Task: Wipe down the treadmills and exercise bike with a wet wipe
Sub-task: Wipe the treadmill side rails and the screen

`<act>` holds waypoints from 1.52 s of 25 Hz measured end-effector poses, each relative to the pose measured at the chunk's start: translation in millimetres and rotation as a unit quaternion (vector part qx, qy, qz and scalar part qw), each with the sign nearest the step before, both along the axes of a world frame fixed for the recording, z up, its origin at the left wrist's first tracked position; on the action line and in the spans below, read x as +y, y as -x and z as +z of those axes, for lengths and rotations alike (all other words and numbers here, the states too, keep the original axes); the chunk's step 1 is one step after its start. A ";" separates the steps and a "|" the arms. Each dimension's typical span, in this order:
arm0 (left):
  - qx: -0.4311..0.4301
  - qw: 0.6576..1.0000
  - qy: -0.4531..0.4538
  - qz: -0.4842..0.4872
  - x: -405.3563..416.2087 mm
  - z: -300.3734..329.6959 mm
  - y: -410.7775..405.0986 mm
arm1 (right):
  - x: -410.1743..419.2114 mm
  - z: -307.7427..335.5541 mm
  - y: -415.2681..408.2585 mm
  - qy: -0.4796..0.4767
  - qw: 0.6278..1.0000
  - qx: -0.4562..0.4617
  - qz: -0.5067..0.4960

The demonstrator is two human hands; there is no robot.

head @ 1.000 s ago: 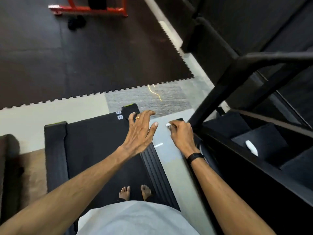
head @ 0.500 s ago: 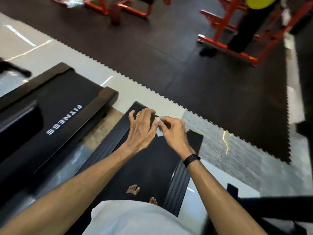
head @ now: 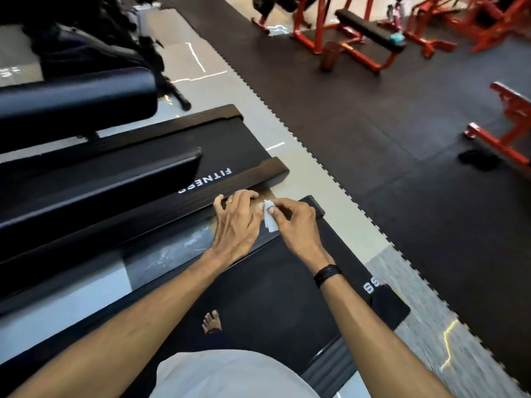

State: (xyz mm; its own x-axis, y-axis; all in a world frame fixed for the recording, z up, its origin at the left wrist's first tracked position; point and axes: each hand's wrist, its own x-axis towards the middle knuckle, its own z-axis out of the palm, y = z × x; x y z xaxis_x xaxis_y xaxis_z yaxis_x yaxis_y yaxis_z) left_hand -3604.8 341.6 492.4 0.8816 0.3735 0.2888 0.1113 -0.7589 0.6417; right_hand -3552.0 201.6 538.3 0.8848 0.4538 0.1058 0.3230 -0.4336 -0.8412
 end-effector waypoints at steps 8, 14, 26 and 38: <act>-0.022 0.998 0.007 0.066 97.0 15.4 -19.4 | 113.5 6.3 -39.4 -0.025 0.996 -0.005 0.085; -0.024 0.991 -0.038 0.127 173.2 14.7 1.1 | 194.9 2.9 -62.4 -0.050 0.991 -0.012 0.127; 0.016 0.946 -0.030 0.323 247.6 0.8 -8.0 | 227.6 -60.8 -84.6 0.236 0.885 -0.273 0.295; 0.141 0.907 -0.050 0.394 259.1 -1.7 -23.9 | 238.0 -23.4 -109.6 0.266 0.782 -0.223 0.518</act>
